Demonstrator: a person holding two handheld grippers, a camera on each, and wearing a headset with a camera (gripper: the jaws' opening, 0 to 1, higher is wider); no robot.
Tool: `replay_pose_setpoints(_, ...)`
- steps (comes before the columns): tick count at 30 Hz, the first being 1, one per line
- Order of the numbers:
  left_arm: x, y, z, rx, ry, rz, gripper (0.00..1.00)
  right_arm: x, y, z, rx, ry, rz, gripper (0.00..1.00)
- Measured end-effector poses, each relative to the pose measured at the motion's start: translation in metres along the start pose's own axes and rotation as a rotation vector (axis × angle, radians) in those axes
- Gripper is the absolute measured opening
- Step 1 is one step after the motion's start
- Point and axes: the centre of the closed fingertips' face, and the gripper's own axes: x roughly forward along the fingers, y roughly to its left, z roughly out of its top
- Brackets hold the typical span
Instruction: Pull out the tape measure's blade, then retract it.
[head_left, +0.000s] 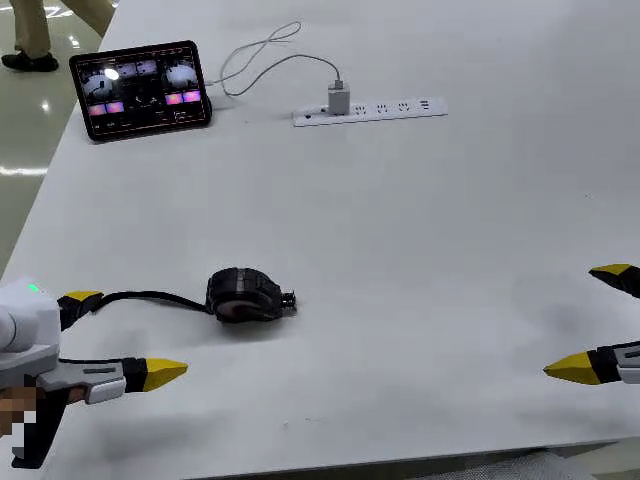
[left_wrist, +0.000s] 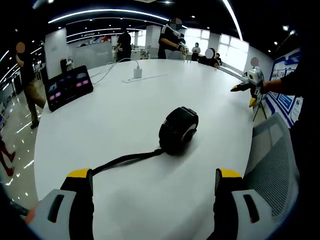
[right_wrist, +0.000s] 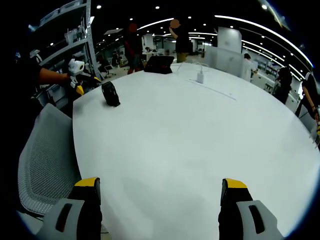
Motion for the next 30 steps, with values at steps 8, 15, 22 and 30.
replay_pose_setpoints(8,-0.0024,-0.0001,0.0002,-0.016,0.001,-0.016,0.99,-0.0003,0.0018,0.0019,0.001,0.001,0.003,0.99)
replay_pose_setpoints(15,-0.0036,-0.0019,-0.0022,-0.015,0.006,-0.026,0.99,0.0000,0.0027,0.0039,0.000,-0.001,0.002,0.99)
replay_pose_setpoints(22,-0.0049,-0.0005,-0.0004,-0.016,0.010,-0.025,0.99,-0.0015,0.0026,0.0045,0.006,-0.005,-0.002,0.99)
replay_pose_setpoints(30,-0.0053,0.0010,-0.0003,-0.002,0.015,-0.027,0.99,0.0019,0.0070,0.0008,0.010,0.003,0.005,0.99)
